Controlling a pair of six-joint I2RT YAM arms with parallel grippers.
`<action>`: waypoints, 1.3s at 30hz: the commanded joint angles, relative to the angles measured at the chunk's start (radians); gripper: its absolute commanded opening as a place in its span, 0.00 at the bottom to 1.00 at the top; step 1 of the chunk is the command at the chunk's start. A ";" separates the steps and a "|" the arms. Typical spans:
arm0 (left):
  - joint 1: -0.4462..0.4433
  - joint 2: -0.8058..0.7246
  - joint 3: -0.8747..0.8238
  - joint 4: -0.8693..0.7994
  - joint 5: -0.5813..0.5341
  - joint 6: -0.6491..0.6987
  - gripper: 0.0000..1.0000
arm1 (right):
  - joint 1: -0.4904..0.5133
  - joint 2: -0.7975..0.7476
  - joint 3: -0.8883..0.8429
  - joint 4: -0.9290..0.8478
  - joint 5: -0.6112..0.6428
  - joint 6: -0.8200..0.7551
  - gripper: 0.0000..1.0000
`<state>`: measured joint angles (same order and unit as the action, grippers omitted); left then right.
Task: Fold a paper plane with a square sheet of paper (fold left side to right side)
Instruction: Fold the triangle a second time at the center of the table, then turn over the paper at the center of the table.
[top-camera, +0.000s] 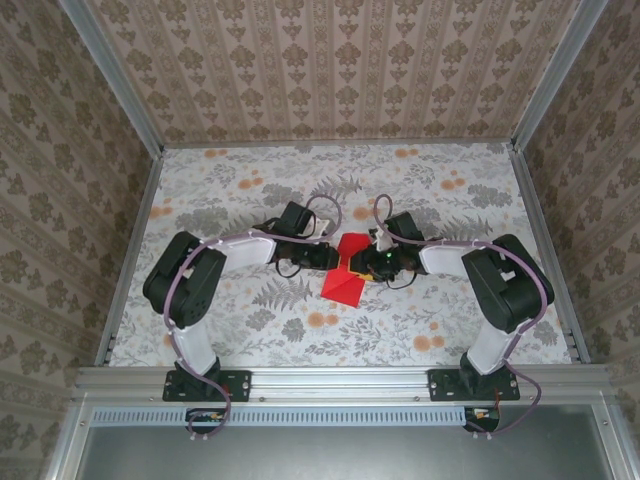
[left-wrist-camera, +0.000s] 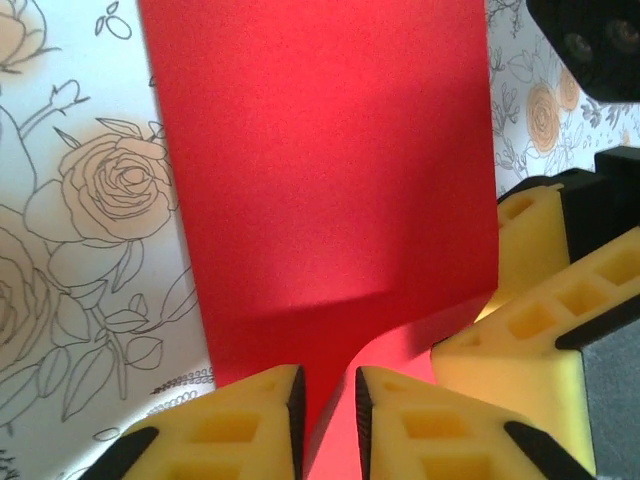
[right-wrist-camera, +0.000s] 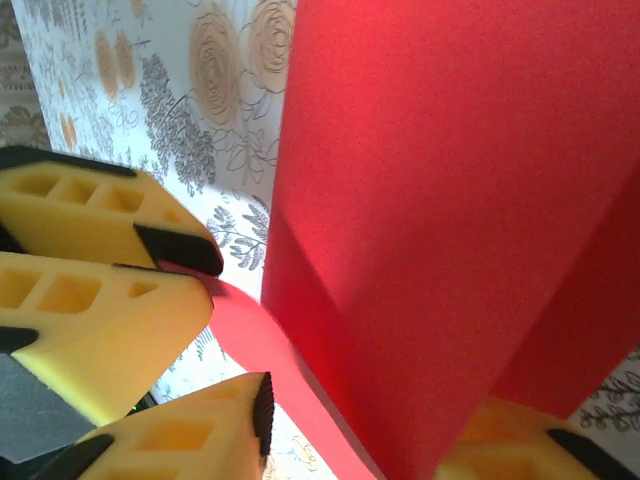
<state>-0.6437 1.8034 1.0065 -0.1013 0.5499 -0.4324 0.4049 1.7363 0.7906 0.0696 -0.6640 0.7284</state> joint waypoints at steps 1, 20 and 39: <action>0.020 -0.064 -0.023 0.009 -0.023 -0.008 0.32 | 0.003 0.005 0.030 0.030 -0.017 0.004 0.26; 0.255 -0.548 -0.273 0.291 0.167 -0.347 1.00 | -0.138 -0.276 0.173 0.047 -0.265 -0.203 0.08; 0.162 -0.483 -0.198 0.715 0.338 -0.595 0.98 | -0.060 -0.291 0.327 0.131 -0.437 -0.138 0.08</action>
<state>-0.4686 1.3045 0.7868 0.5045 0.8524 -0.9749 0.3389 1.4631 1.0943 0.1543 -1.0580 0.5758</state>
